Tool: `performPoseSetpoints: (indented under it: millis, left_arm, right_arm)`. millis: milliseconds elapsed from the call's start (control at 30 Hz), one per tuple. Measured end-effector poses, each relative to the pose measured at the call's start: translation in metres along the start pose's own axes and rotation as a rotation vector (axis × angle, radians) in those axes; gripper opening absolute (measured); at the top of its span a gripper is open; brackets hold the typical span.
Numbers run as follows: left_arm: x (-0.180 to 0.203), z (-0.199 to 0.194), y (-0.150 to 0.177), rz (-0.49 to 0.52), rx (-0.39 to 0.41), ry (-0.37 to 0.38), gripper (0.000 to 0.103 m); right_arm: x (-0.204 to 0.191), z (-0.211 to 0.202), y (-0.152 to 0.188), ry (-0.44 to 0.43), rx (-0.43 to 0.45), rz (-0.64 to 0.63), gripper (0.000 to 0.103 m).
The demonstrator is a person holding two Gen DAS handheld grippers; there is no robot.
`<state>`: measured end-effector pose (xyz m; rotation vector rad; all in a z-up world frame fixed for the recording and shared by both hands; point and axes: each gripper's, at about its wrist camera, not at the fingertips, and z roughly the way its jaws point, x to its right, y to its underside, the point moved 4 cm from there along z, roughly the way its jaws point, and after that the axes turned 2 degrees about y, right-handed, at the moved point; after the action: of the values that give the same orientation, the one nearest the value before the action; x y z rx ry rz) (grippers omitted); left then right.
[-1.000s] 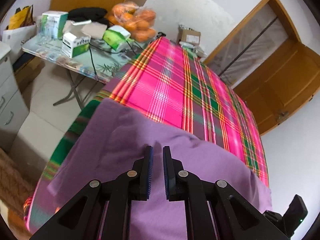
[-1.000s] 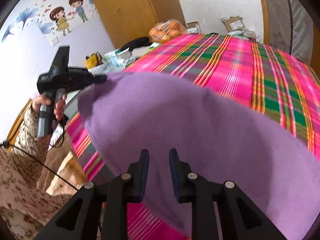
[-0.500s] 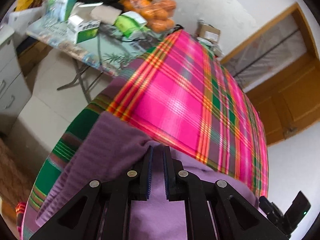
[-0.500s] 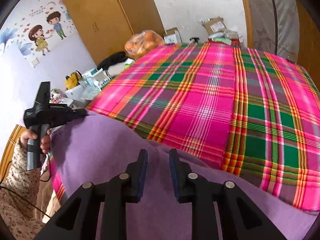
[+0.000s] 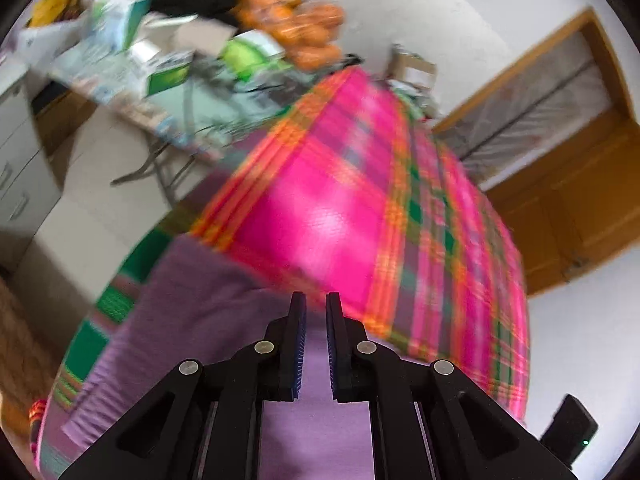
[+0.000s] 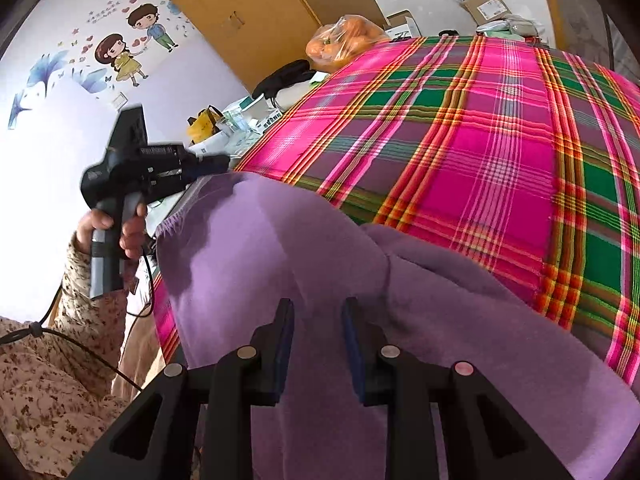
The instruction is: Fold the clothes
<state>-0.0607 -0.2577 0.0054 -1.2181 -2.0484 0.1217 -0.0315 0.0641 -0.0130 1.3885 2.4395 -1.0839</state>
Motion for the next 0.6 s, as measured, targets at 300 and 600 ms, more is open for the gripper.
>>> performPoseSetpoints:
  millis: [300, 600]
  left_arm:
    - [0.073, 0.048, 0.016, 0.187, -0.137, 0.085, 0.010]
    - [0.093, 0.080, 0.040, 0.253, -0.270, 0.101, 0.019]
  right_arm:
    - [0.019, -0.003, -0.023, 0.085, 0.075, 0.079, 0.033]
    - [0.019, 0.016, -0.015, -0.081, -0.014, 0.131, 0.036]
